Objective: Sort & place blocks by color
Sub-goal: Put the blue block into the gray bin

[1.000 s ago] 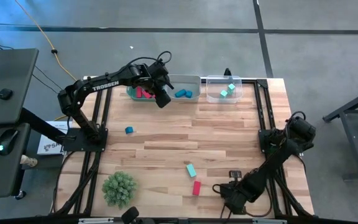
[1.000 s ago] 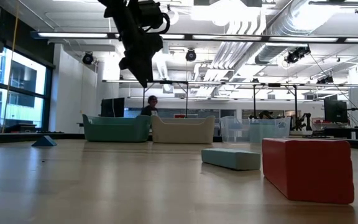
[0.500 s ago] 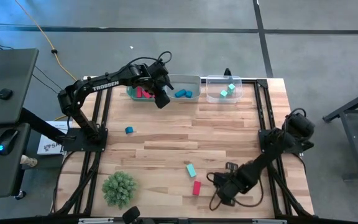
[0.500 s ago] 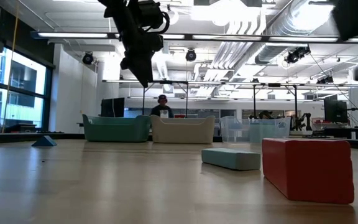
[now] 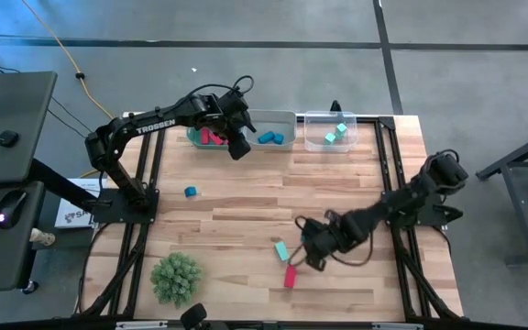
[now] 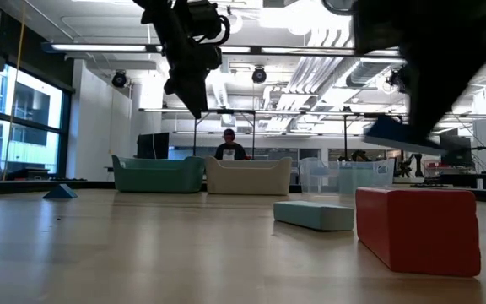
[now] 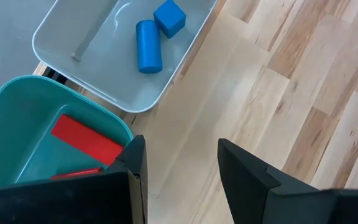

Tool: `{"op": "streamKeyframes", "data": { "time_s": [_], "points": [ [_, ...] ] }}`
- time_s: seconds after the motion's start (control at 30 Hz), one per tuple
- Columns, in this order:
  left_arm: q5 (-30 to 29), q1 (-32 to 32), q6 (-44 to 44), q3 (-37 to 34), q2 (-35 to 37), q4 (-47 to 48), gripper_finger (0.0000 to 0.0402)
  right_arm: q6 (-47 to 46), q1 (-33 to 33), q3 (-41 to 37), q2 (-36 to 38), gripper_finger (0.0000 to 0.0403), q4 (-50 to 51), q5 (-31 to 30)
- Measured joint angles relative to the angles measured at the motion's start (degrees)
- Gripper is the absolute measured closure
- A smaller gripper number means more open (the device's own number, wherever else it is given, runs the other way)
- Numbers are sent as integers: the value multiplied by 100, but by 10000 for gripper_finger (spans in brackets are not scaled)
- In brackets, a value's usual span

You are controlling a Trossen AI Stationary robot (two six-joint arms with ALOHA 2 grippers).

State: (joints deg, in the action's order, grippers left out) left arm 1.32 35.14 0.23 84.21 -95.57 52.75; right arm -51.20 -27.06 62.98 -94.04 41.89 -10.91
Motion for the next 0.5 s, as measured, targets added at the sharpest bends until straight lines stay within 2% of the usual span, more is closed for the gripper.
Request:
{"op": "streamKeyframes", "data": {
  "time_s": [0.2,0.5],
  "points": [
    [0,2,0,0,0,-2,284,364,770,2,149,308,-161,-73],
    [-4,28,187,1,0,-2,284,833,1966,7,201,306,-927,-93]
  ]
}}
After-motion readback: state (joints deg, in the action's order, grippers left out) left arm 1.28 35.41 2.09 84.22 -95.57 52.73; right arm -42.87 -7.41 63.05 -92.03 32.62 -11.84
